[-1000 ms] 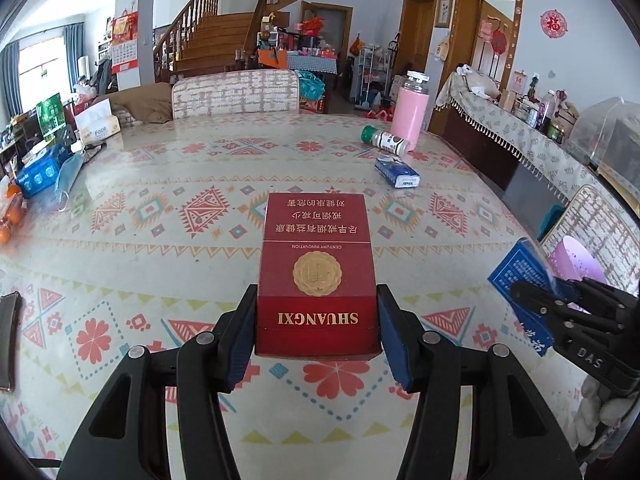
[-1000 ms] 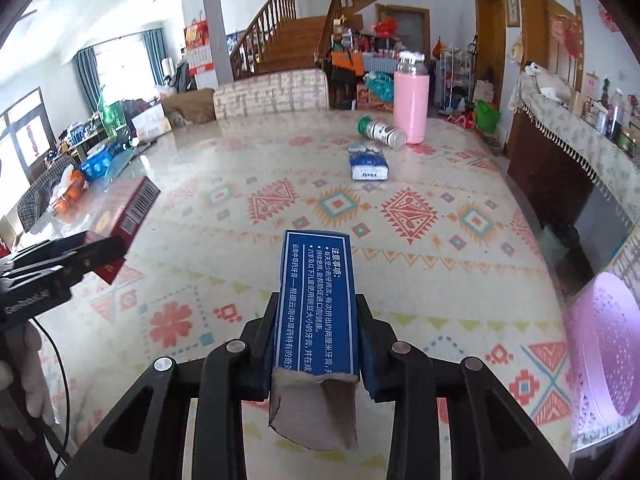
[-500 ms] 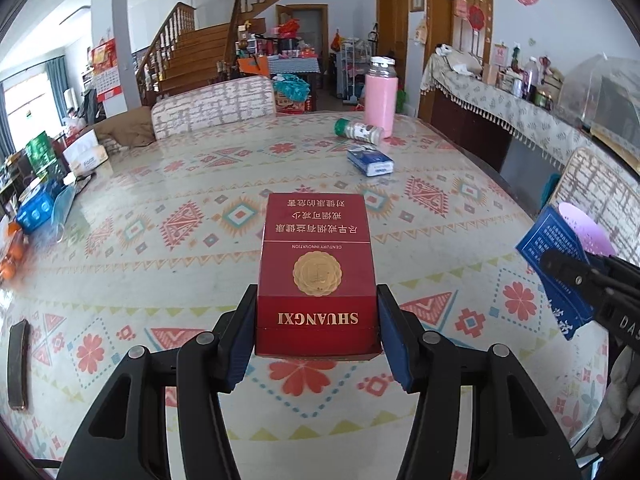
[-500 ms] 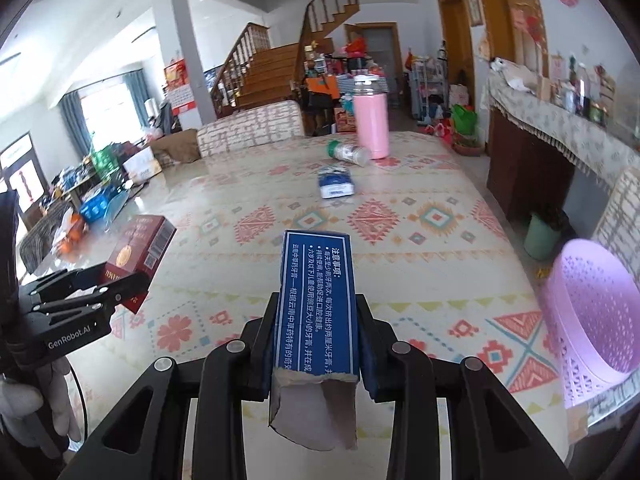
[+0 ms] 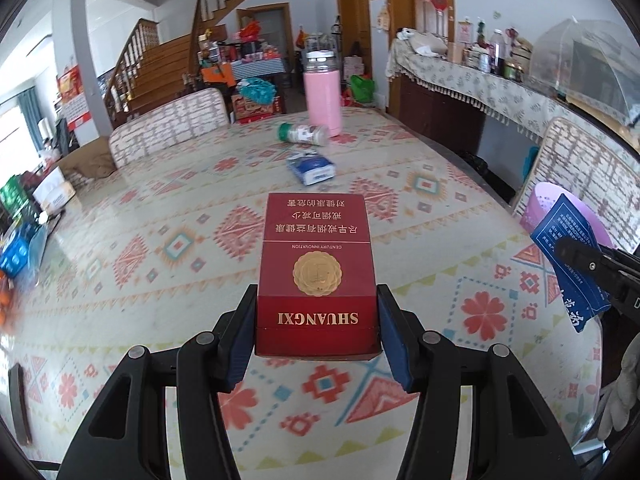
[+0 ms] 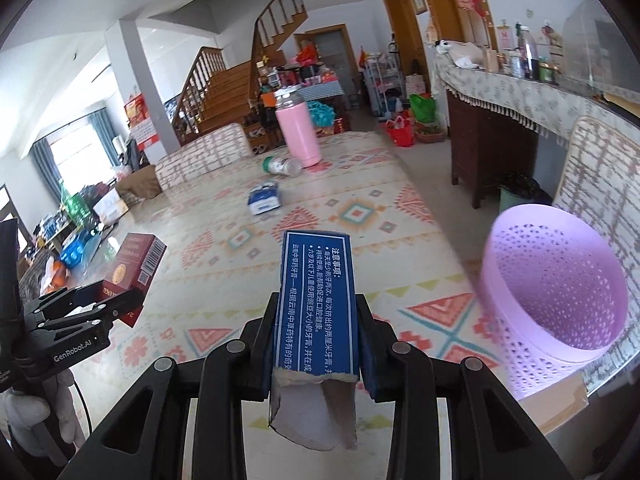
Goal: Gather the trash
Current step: 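Lift both held boxes and carry them toward the lilac basket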
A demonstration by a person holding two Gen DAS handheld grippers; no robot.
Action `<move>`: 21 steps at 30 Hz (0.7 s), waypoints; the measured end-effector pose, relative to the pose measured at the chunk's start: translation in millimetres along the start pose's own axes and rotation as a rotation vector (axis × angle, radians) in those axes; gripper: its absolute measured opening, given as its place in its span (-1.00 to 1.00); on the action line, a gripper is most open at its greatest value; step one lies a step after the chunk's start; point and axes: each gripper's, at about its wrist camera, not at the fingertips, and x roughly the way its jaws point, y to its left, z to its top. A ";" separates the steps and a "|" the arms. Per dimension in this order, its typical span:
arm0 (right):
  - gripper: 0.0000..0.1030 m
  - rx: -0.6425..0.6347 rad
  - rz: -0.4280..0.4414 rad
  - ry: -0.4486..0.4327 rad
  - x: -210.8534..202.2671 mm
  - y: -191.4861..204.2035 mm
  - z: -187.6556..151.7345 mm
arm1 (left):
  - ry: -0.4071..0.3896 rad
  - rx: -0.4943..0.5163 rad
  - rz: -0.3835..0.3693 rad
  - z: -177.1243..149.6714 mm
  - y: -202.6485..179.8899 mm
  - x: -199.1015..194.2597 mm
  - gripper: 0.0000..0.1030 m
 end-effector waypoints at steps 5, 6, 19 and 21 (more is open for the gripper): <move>-0.31 0.039 0.008 -0.009 -7.2 -21.0 2.5 | -0.001 0.042 -0.011 8.7 -23.7 6.1 0.06; -0.31 0.050 0.009 -0.011 -8.9 -26.7 2.7 | -0.001 0.049 -0.012 10.3 -27.4 7.1 0.06; -0.31 0.167 0.028 -0.017 -24.5 -82.4 4.6 | -0.027 0.143 -0.044 31.1 -76.8 10.8 0.06; -0.31 0.175 0.024 -0.021 -27.7 -87.4 5.4 | -0.031 0.154 -0.057 34.2 -84.5 11.3 0.06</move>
